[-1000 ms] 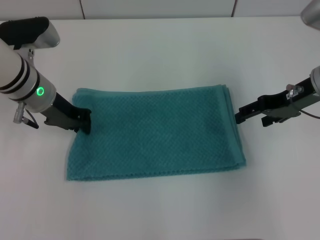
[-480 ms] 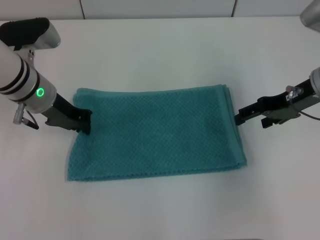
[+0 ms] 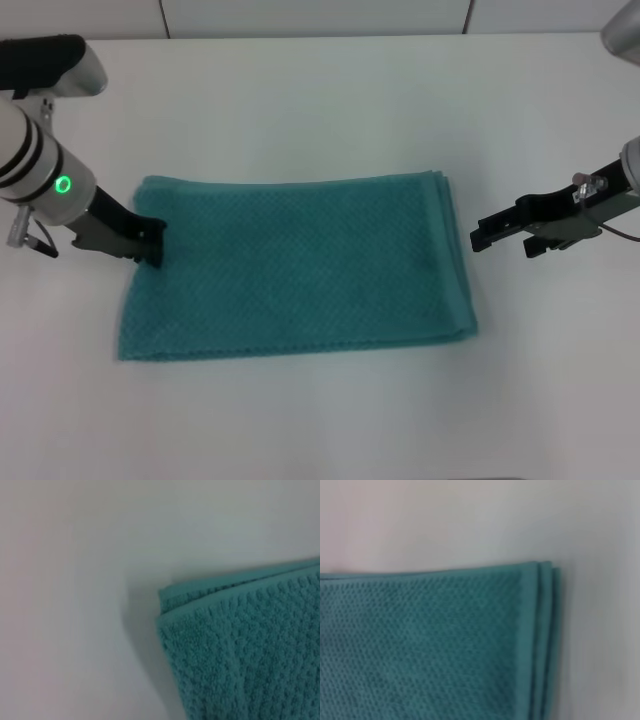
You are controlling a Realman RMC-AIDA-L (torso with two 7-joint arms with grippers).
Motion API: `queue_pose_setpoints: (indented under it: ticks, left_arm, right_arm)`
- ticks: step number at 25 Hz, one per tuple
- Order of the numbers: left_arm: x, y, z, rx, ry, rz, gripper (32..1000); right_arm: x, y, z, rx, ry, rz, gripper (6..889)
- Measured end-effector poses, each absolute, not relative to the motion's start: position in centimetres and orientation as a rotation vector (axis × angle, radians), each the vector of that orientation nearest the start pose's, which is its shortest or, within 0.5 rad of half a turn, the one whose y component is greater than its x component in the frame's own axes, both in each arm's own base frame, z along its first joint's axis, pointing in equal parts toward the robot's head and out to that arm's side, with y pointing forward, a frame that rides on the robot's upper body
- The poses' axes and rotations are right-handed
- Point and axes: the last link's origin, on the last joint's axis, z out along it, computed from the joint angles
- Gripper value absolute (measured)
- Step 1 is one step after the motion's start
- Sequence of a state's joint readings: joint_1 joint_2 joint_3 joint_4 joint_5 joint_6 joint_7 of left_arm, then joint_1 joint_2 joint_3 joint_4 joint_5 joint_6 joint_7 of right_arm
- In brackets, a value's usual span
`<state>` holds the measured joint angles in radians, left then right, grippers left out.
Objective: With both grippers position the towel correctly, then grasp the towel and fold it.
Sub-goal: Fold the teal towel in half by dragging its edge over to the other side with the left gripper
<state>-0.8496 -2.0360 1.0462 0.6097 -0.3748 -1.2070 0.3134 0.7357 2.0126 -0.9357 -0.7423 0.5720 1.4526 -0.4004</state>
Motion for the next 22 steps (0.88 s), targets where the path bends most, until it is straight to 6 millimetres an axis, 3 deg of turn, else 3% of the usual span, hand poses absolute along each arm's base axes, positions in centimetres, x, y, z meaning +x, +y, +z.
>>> queue_pose_setpoints:
  ticks: [11,22]
  left_arm:
    - [-28.8,40.4,1.5,-1.993,-1.573,0.458,86]
    - [-29.7,40.2,2.3,-1.972,-1.556,0.496,86]
  right_arm:
    - [26.5,37.2,0.4,-2.177,1.883,-0.202,881]
    - [26.5,37.2,0.4,-2.177,1.883,-0.201,881]
